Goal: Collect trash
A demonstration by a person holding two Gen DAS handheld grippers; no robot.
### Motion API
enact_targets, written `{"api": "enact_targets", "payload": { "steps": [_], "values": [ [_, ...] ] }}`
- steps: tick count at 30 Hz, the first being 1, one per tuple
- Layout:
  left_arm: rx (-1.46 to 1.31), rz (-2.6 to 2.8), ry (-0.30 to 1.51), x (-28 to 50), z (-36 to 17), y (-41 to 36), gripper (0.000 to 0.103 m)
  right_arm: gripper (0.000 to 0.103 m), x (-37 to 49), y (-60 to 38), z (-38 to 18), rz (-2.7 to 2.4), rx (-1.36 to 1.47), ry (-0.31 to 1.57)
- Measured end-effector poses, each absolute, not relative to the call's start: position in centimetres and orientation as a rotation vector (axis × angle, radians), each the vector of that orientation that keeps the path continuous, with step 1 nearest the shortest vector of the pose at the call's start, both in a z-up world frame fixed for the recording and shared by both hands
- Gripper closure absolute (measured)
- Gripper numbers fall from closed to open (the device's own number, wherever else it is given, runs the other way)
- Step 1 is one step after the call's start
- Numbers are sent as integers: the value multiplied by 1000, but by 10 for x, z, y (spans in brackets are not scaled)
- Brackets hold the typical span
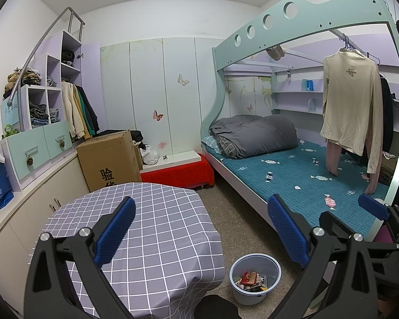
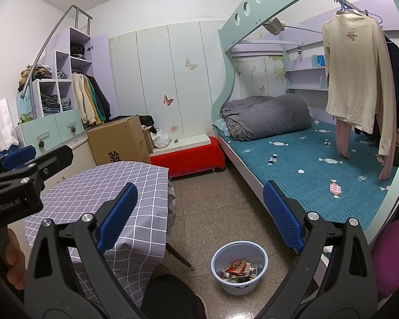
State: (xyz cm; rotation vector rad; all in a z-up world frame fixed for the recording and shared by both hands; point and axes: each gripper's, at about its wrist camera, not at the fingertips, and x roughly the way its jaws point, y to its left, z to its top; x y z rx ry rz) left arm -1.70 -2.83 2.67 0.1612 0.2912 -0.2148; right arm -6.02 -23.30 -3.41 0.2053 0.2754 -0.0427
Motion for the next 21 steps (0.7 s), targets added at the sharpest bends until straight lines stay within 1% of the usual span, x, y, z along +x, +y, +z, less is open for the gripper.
{"api": "enact_targets", "payload": {
  "steps": [21],
  "values": [
    [161, -216, 290, -17, 24, -29, 5, 10, -60, -228, -36, -36, 202, 279]
  ]
}}
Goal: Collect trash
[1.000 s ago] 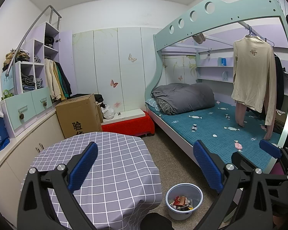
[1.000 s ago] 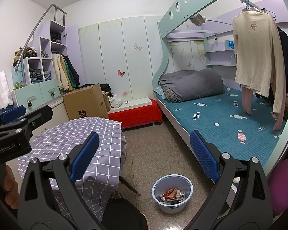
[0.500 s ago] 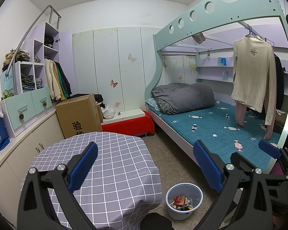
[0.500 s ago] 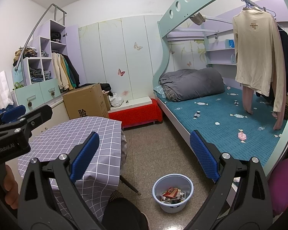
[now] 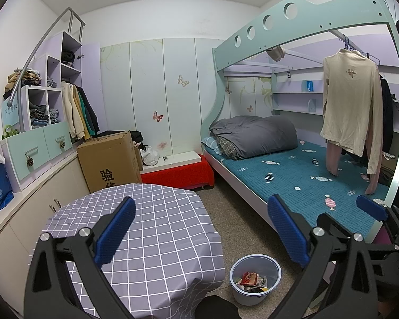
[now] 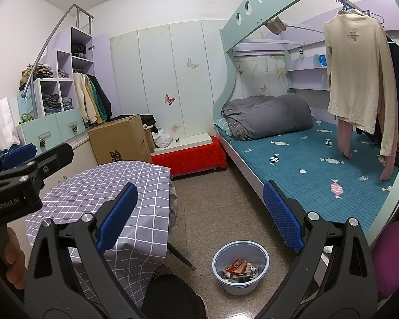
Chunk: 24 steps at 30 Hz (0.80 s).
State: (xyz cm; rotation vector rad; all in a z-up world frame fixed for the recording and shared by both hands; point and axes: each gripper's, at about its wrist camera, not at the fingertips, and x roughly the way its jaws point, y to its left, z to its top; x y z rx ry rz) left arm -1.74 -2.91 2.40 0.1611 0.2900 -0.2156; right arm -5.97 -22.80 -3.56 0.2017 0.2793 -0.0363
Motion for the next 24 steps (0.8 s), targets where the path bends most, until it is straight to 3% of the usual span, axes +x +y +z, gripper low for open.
{"api": "enact_targets", "payload": {
  "steps": [24],
  "values": [
    [165, -215, 290, -16, 24, -28, 5, 10, -58, -228, -35, -33, 208, 285]
  ]
}}
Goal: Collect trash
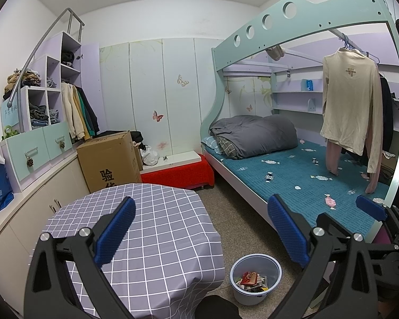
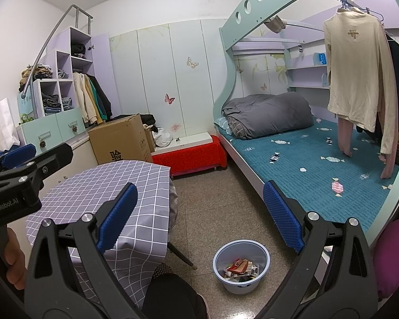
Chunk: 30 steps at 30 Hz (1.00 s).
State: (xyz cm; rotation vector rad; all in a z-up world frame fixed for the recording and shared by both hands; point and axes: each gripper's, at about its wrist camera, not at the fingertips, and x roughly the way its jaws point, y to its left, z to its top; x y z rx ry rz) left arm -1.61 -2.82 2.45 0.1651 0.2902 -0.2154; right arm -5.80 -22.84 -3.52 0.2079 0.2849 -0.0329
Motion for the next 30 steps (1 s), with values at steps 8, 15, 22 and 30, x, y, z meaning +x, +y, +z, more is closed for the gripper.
{"api": "enact_targets", "payload": {
  "steps": [8, 15, 22, 30],
  "values": [
    [165, -216, 291, -16, 25, -27, 5, 10, -59, -225, -36, -34, 213, 289],
    [165, -216, 292, -17, 24, -27, 5, 10, -60, -228, -38, -30, 220, 296],
    [165, -217, 295, -16, 22, -26, 5, 10, -60, -229, -38, -30, 219, 296],
    [166, -217, 297, -16, 21, -25, 5, 10, -60, -230, -38, -29, 221, 298]
  ]
}}
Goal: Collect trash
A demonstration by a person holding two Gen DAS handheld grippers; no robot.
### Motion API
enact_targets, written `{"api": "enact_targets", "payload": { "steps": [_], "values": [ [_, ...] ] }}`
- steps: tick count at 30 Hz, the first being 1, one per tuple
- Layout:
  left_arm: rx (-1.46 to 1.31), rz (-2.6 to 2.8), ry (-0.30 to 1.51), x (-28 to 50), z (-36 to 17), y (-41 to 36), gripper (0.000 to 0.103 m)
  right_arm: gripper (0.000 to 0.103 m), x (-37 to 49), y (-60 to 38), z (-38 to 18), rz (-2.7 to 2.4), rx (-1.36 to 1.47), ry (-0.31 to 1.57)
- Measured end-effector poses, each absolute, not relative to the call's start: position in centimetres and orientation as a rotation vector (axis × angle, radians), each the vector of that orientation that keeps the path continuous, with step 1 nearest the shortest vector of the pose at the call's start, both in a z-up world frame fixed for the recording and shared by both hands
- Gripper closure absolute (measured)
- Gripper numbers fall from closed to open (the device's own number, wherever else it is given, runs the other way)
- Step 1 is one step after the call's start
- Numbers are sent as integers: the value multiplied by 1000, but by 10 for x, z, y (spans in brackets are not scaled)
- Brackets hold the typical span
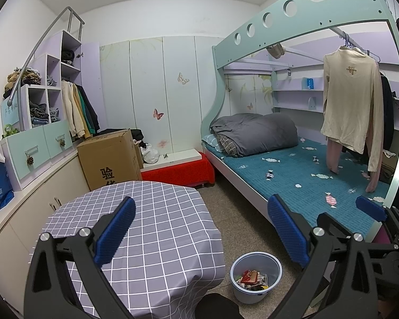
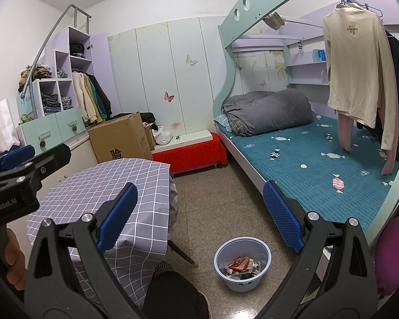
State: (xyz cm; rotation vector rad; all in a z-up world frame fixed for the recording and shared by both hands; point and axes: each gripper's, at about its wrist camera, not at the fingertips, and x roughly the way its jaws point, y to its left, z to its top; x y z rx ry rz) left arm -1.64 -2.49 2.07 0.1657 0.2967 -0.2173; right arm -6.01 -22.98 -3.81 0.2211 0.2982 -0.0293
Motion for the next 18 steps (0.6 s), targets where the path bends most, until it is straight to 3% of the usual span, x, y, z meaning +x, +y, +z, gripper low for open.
{"api": "enact_targets", "payload": {
  "steps": [18],
  "values": [
    [136, -205, 370, 9, 2, 1, 5, 10, -30, -215, -49, -3, 217, 354]
  ]
}}
